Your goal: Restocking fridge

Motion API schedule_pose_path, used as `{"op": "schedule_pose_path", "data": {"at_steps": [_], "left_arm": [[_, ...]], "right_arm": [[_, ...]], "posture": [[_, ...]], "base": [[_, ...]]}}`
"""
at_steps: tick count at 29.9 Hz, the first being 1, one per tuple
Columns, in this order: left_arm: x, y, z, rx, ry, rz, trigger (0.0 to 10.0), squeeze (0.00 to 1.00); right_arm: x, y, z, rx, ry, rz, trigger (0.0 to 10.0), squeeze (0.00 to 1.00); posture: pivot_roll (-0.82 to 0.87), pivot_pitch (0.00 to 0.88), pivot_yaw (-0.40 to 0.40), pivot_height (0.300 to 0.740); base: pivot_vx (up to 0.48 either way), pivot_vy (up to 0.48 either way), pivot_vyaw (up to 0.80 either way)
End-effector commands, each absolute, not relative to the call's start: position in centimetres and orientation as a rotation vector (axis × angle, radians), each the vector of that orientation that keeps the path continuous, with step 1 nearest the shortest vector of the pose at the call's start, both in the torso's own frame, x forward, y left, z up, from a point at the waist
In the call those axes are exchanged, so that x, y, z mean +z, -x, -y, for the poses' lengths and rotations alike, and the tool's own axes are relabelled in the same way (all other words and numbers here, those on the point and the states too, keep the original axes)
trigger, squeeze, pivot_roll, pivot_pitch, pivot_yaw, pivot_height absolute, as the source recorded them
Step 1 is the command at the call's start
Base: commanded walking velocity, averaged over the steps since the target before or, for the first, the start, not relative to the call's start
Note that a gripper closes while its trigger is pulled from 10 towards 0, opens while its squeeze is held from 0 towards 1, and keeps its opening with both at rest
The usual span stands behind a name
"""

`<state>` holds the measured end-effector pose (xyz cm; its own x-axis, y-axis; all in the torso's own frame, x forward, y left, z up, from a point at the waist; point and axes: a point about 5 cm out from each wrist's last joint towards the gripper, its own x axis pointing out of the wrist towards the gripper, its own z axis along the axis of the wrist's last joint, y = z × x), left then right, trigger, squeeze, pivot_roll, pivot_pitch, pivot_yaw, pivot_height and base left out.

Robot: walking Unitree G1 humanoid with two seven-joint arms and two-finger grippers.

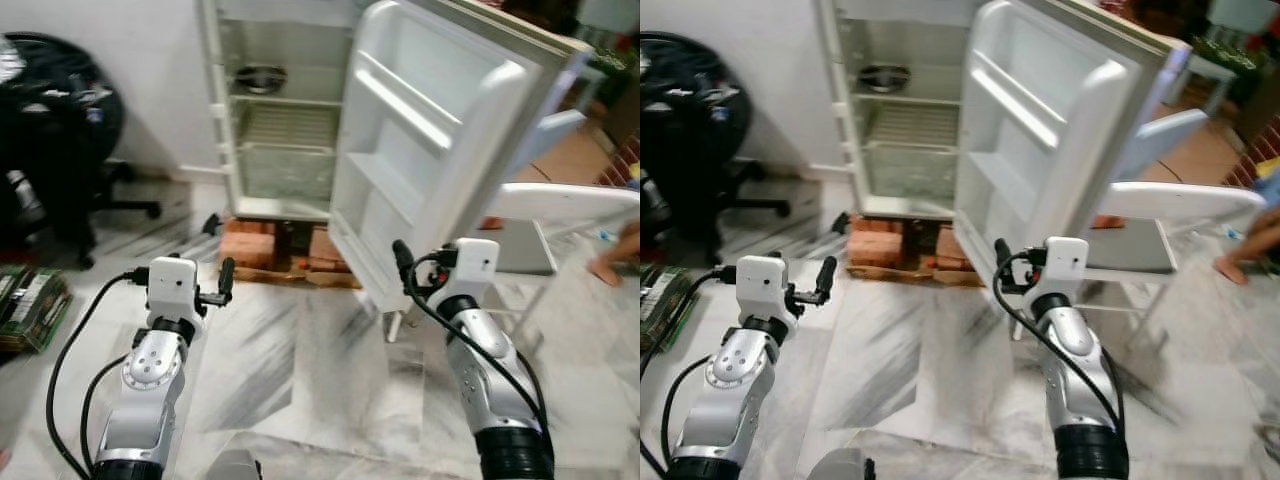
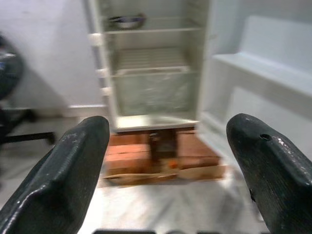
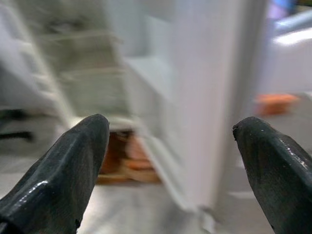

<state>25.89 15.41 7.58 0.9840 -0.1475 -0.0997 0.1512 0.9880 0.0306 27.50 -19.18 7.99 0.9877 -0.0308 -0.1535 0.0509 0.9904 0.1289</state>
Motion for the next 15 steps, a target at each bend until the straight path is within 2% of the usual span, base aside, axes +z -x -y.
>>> {"op": "schedule_pose_path", "data": {"at_steps": [1,12,15], "left_arm": [[7.83,-26.14,-16.72,-0.118,-0.059,-0.088,10.0,0.0],[8.17,-26.87,-16.8,-0.104,-0.066,-0.073,10.0,0.0],[7.94,-26.73,-16.66,-0.098,-0.063,-0.081,10.0,0.0]], "right_arm": [[9.27,-28.5,18.12,-0.021,-0.137,-0.094,10.0,0.0],[10.06,-29.31,18.08,-0.009,-0.133,-0.059,10.0,0.0],[10.13,-29.4,17.92,-0.002,-0.133,-0.051,10.0,0.0]], "posture": [[0.05,0.0,-0.026,0.74],[0.05,0.0,-0.021,0.74],[0.05,0.0,-0.022,0.74]], "base": [[0.409,0.0,0.0],[0.452,0.0,0.0],[0.364,-0.308,0.0]]}}
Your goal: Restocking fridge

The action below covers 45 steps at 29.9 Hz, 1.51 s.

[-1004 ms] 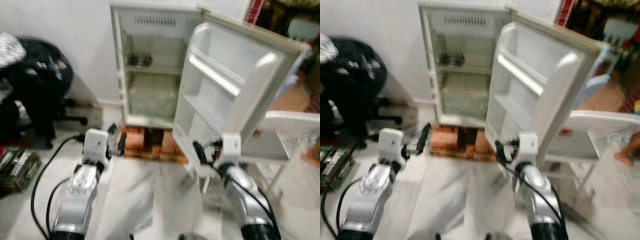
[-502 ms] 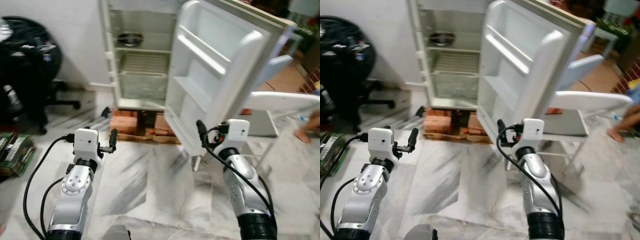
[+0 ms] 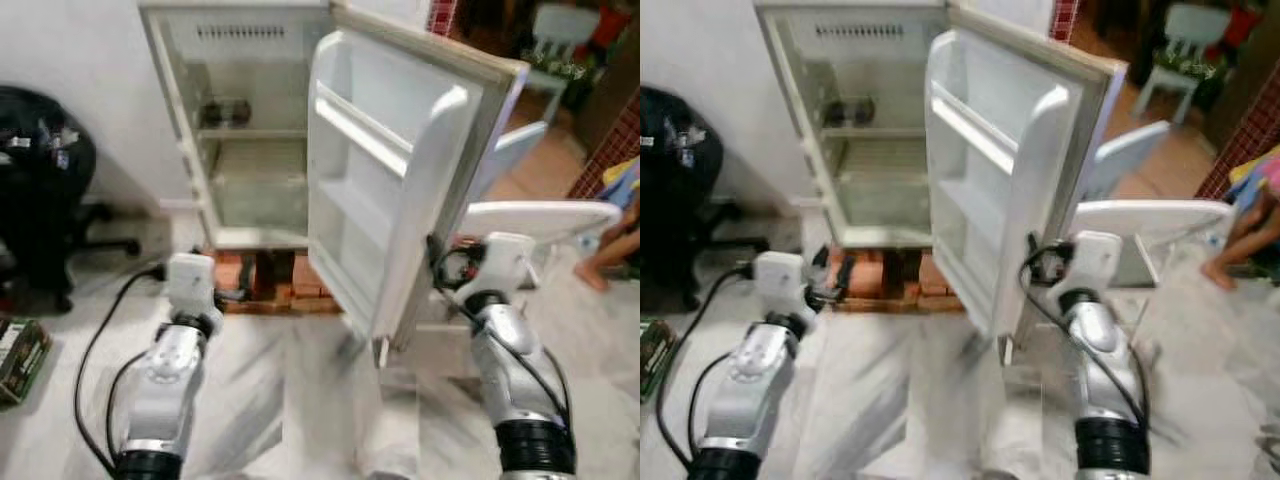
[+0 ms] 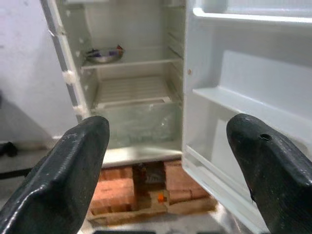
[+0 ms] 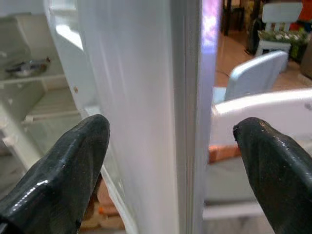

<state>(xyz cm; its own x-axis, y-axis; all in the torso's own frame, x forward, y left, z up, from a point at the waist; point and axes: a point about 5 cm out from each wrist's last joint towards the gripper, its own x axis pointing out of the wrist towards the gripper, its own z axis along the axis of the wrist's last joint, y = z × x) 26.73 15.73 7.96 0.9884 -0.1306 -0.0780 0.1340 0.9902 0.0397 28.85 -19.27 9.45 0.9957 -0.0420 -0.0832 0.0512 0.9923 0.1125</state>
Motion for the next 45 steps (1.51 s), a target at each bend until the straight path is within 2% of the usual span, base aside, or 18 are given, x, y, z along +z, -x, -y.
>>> {"op": "schedule_pose_path", "data": {"at_steps": [1,6,7,8,9,10,19,25,27,33,38,41,42,43,44,45], "left_arm": [[7.9,-26.7,-16.6,-0.1,-0.065,-0.081,10.0,0.0],[7.8,-26.6,-16.6,-0.098,-0.067,-0.083,10.0,0.0],[7.9,-26.5,-16.7,-0.092,-0.067,-0.075,10.0,0.0],[7.9,-26.5,-16.8,-0.081,-0.054,-0.071,10.0,0.0],[7.9,-26.4,-16.9,-0.07,-0.049,-0.072,10.0,0.0],[7.9,-26.3,-16.9,-0.062,-0.046,-0.074,10.0,0.0],[7.0,-23.9,-16.9,-0.023,-0.002,-0.178,10.0,0.0],[5.8,-21.9,-16.3,-0.016,0.032,-0.277,10.0,0.0],[4.9,-20.8,-16.3,-0.014,0.047,-0.359,10.0,0.0],[4.5,-21.0,-16.3,-0.044,0.055,-0.432,10.0,0.0],[4.6,-20.9,-16.1,-0.047,0.06,-0.445,10.0,0.0],[4.7,-20.8,-16.0,-0.053,0.062,-0.453,10.0,0.0],[4.7,-20.8,-16.0,-0.061,0.064,-0.458,10.0,0.0],[4.7,-20.9,-15.9,-0.073,0.066,-0.466,10.0,0.0],[4.7,-20.9,-15.9,-0.075,0.066,-0.469,10.0,0.0],[4.7,-20.9,-15.8,-0.083,0.065,-0.473,10.0,0.0]], "right_arm": [[10.1,-29.4,17.9,-0.004,-0.133,-0.05,10.0,0.0],[10.1,-29.5,17.6,0.014,-0.15,-0.049,10.0,0.0],[10.1,-29.5,17.4,0.037,-0.164,-0.047,10.0,0.05],[10.1,-29.4,17.1,0.066,-0.156,-0.048,10.0,0.17],[10.0,-29.4,17.0,0.084,-0.15,-0.049,10.0,0.16],[10.0,-29.3,16.9,0.096,-0.147,-0.051,10.0,1.0],[9.8,-28.8,17.6,0.117,-0.133,-0.048,10.0,1.0],[10.3,-29.4,18.0,0.269,-0.143,-0.045,10.0,1.0],[11.6,-31.1,20.0,0.204,-0.087,-0.008,10.0,1.0],[14.8,-34.1,22.9,0.042,-0.006,0.061,10.0,1.0],[15.4,-34.4,23.5,0.032,-0.009,0.077,10.0,1.0],[15.4,-34.8,22.8,0.088,-0.121,0.076,10.0,0.96],[15.5,-35.1,22.0,0.139,-0.143,0.079,10.0,0.65],[15.9,-35.5,21.2,0.178,-0.162,0.098,10.0,0.28],[16.0,-35.6,21.0,0.185,-0.166,0.103,10.0,0.28],[16.3,-35.8,20.4,0.201,-0.192,0.112,10.0,0.16]], "posture": [[0.05,0.0,-0.022,0.74],[0.05,0.0,-0.022,0.74],[0.05,0.0,-0.022,0.74],[0.06,0.0,-0.021,0.74],[0.06,0.001,-0.02,0.74],[0.06,0.001,-0.02,0.74],[0.08,0.014,-0.026,0.74],[0.09,0.019,-0.025,0.74],[0.1,0.022,-0.026,0.74],[0.12,0.021,-0.035,0.74],[0.12,0.023,-0.035,0.74],[0.12,0.025,-0.035,0.74],[0.12,0.029,-0.027,0.74],[0.12,0.029,-0.025,0.74],[0.12,0.029,-0.025,0.74],[0.12,0.03,-0.023,0.74]], "base": [[0.322,-0.352,0.0],[0.184,-0.39,0.0],[0.0,-0.431,0.0],[0.24,0.0,0.0],[0.0,0.0,0.0],[0.0,0.0,0.0],[0.0,0.0,0.0],[0.0,0.0,0.0],[0.0,0.0,0.0],[0.0,0.0,0.0],[0.0,0.0,0.0],[0.0,0.0,0.0],[0.0,0.0,0.0],[0.0,0.0,0.0],[0.0,0.0,0.0],[0.0,0.0,0.0]]}}
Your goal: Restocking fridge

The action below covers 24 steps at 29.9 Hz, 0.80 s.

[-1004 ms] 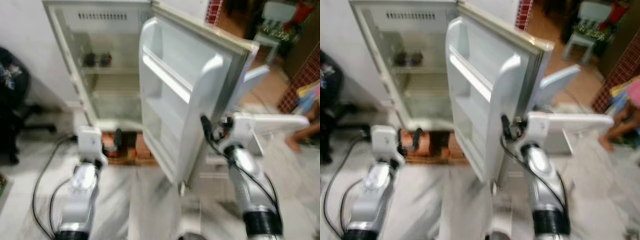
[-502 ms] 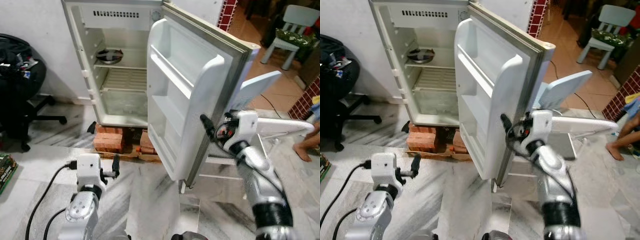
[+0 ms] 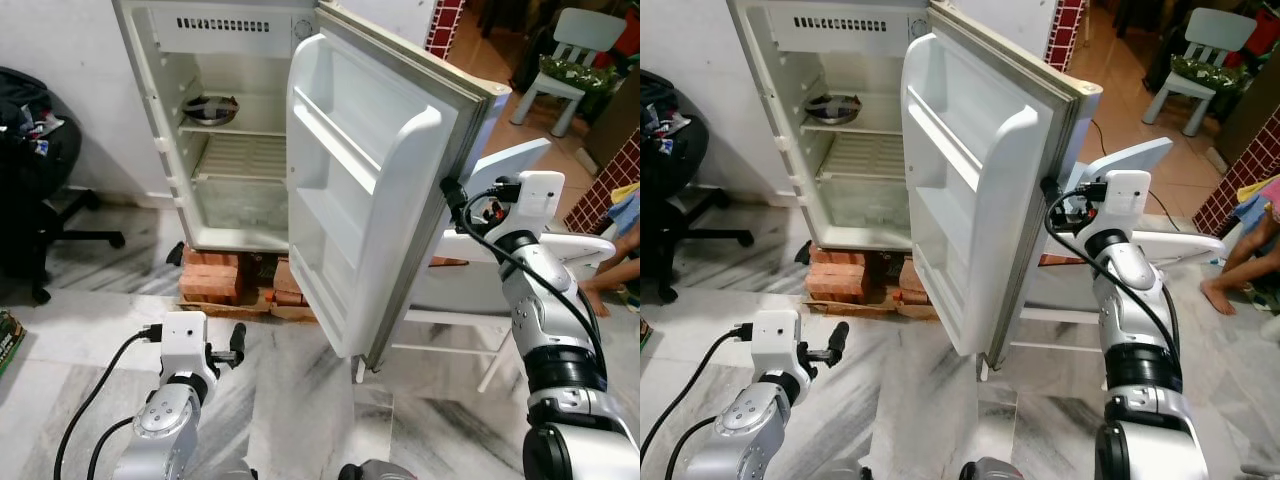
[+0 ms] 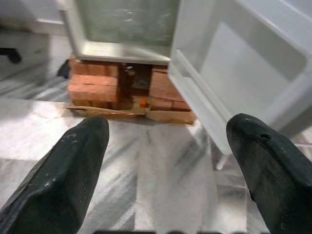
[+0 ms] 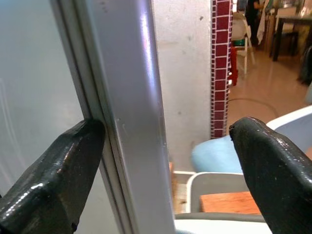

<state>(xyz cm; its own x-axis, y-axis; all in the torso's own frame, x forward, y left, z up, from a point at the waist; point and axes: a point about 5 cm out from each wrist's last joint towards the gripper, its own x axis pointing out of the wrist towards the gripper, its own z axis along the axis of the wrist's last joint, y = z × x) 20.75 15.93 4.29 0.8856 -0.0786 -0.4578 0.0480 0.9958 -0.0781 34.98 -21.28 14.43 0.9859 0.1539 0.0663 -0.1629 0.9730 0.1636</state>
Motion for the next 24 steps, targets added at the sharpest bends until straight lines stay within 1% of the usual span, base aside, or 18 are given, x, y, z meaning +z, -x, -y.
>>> {"op": "schedule_pose_path", "data": {"at_steps": [1,2,3,4,5,6,10,12,13,15,16,17,18,19,20,21,23,24], "left_arm": [[4.6,-20.9,-15.7,-0.093,0.064,-0.477,10.0,0.0],[4.6,-20.9,-15.7,-0.099,0.064,-0.479,10.0,0.0],[4.6,-20.9,-15.7,-0.103,0.064,-0.483,10.0,0.0],[4.6,-20.9,-15.7,-0.103,0.064,-0.487,10.0,0.0],[4.6,-20.9,-15.6,-0.104,0.063,-0.489,10.0,0.0],[4.6,-20.9,-15.6,-0.107,0.063,-0.491,10.0,0.0],[4.7,-20.8,-15.6,-0.11,0.066,-0.495,10.0,0.0],[4.7,-20.7,-15.5,-0.111,0.069,-0.497,10.0,0.0],[4.7,-20.7,-15.5,-0.112,0.07,-0.498,10.0,0.0],[4.7,-20.6,-15.5,-0.112,0.072,-0.499,10.0,0.0],[4.7,-20.6,-15.5,-0.112,0.072,-0.499,10.0,0.0],[4.7,-20.6,-15.4,-0.112,0.074,-0.5,10.0,0.0],[4.7,-20.6,-15.4,-0.113,0.075,-0.501,10.0,0.0],[4.7,-20.6,-15.4,-0.115,0.076,-0.503,10.0,0.0],[4.7,-20.6,-15.3,-0.12,0.076,-0.506,10.0,0.0],[4.7,-20.6,-15.3,-0.12,0.076,-0.506,10.0,0.0],[4.6,-20.8,-15.2,-0.128,0.077,-0.511,10.0,0.0],[4.6,-20.8,-15.2,-0.128,0.077,-0.511,10.0,0.0]], "right_arm": [[16.8,-36.1,19.4,0.234,-0.254,0.127,10.0,0.16],[17.2,-36.3,18.7,0.262,-0.317,0.136,10.0,0.15],[17.8,-36.5,16.9,0.351,-0.429,0.14,10.0,0.11],[18.0,-36.4,15.8,0.407,-0.475,0.139,10.0,0.0],[18.4,-36.2,14.7,0.474,-0.516,0.142,10.0,0.0],[19.4,-35.3,12.1,0.639,-0.611,0.152,10.0,0.0],[20.5,-33.6,9.4,0.821,-0.732,0.157,10.0,0.0],[21.5,-31.6,7.6,0.985,-0.841,0.152,10.0,0.0],[21.9,-30.9,7.1,1.04,-0.872,0.149,10.0,0.0],[22.5,-29.1,6.4,1.176,-0.933,0.131,10.0,0.0],[22.5,-29.1,6.4,1.176,-0.933,0.131,10.0,0.0],[22.8,-28.0,6.3,1.256,-0.965,0.118,10.0,0.0],[22.7,-26.9,6.3,1.327,-0.957,0.09,10.0,0.0],[22.2,-26.2,6.4,1.357,-0.928,0.054,10.0,0.0],[20.1,-26.3,6.9,1.293,-0.845,-0.025,10.0,0.0],[20.1,-26.3,6.9,1.293,-0.845,-0.025,10.0,0.0],[16.8,-27.8,8.8,1.077,-0.72,-0.122,10.0,0.0],[16.8,-27.8,8.8,1.077,-0.72,-0.122,10.0,0.0]], "posture": [[0.12,0.03,-0.023,0.74],[0.12,0.03,-0.022,0.74],[0.12,0.03,-0.022,0.74],[0.12,0.03,-0.022,0.74],[0.12,0.03,-0.022,0.74],[0.13,0.031,-0.024,0.74],[0.14,0.034,-0.03,0.74],[0.14,0.035,-0.031,0.74],[0.14,0.035,-0.031,0.74],[0.14,0.035,-0.033,0.74],[0.14,0.035,-0.033,0.74],[0.14,0.035,-0.033,0.74],[0.14,0.034,-0.033,0.74],[0.14,0.034,-0.033,0.74],[0.12,0.032,-0.033,0.74],[0.12,0.032,-0.033,0.74],[0.12,0.031,-0.033,0.74],[0.12,0.031,-0.033,0.74]], "base": [[0.0,0.0,0.0],[0.0,0.0,0.0],[0.0,0.0,0.0],[0.0,0.0,0.0],[0.0,0.0,0.0],[0.0,0.0,0.0],[0.0,0.0,0.0],[0.0,0.0,0.0],[0.0,0.0,0.0],[0.0,0.0,0.0],[0.0,0.0,0.0],[0.0,0.0,0.0],[0.0,0.0,0.0],[0.0,0.0,0.0],[0.0,0.0,0.0],[0.0,0.0,0.0],[0.0,0.0,0.0],[0.0,0.0,0.0]]}}
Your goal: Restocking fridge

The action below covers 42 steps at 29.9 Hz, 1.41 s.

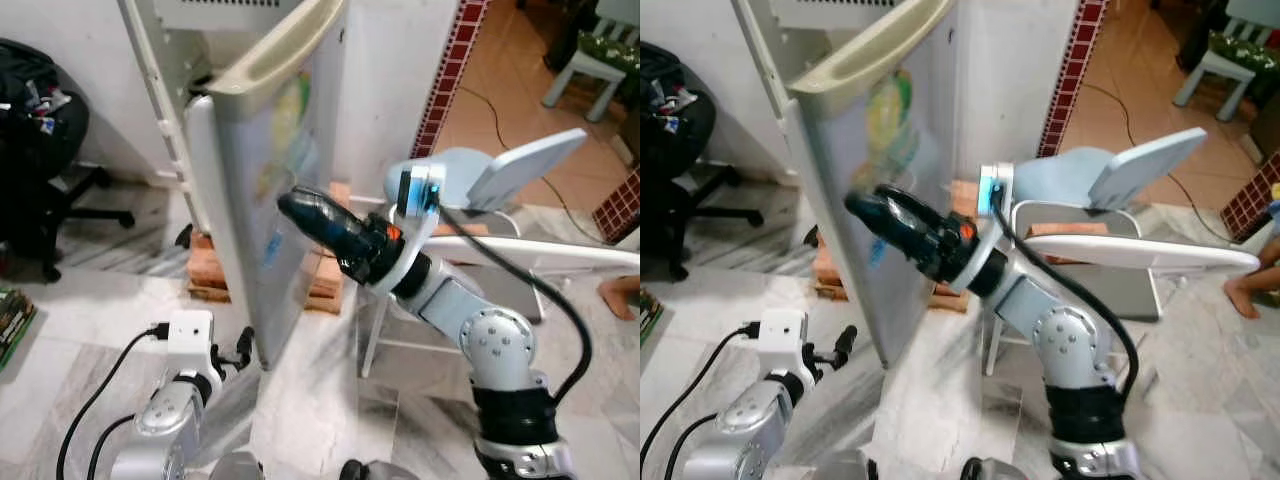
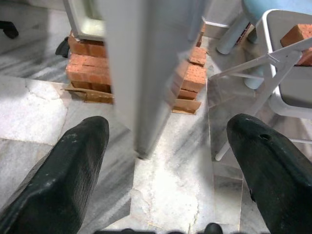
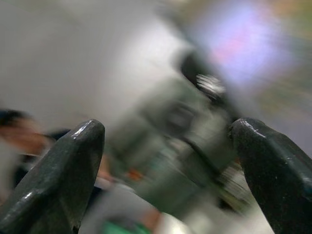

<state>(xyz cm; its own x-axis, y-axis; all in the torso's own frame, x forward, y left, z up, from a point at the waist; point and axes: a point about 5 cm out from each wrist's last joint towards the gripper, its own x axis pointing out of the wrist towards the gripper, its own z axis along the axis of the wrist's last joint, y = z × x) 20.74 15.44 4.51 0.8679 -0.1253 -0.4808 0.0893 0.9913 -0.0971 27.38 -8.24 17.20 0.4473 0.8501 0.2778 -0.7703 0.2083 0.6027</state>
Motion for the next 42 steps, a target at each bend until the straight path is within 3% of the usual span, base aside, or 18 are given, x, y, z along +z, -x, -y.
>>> {"op": "schedule_pose_path", "data": {"at_steps": [1,6,13,14,15,21,42], "left_arm": [[4.6,-20.8,-15.2,-0.129,0.077,-0.511,10.0,0.0],[4.9,-21.3,-15.6,-0.123,0.057,-0.479,10.0,0.0],[6.1,-22.7,-16.0,-0.101,-0.022,-0.386,10.0,0.0],[6.2,-22.9,-15.9,-0.111,-0.035,-0.374,10.0,0.0],[6.3,-23.1,-15.9,-0.113,-0.056,-0.355,10.0,0.0],[6.3,-23.2,-15.6,-0.118,-0.082,-0.336,10.0,0.0],[7.7,-25.1,-15.9,-0.126,-0.058,-0.227,10.0,0.0]], "right_arm": [[15.8,-28.3,9.4,1.003,-0.675,-0.148,10.0,0.0],[10.9,-30.2,14.6,0.502,-0.26,-0.195,10.0,0.0],[9.9,-29.2,16.7,0.267,-0.232,-0.208,10.0,0.0],[9.7,-29.0,17.1,0.228,-0.152,-0.21,10.0,0.0],[9.7,-28.8,17.3,0.207,-0.088,-0.186,10.0,0.0],[8.7,-28.3,17.5,0.173,-0.166,-0.211,10.0,0.0],[9.2,-29.9,17.0,0.078,-0.134,-0.112,10.0,0.0]], "posture": [[0.12,0.031,-0.033,0.74],[0.11,0.026,-0.036,0.74],[0.1,0.025,-0.033,0.74],[0.09,0.023,-0.037,0.74],[0.09,0.023,-0.037,0.74],[0.09,0.018,-0.035,0.74],[0.09,0.013,-0.028,0.74]], "base": [[0.0,0.0,0.0],[0.0,0.0,0.0],[0.0,0.119,0.0],[0.0,0.48,0.0],[0.0,0.48,0.0],[0.0,0.479,0.0],[0.0,0.479,0.0]]}}
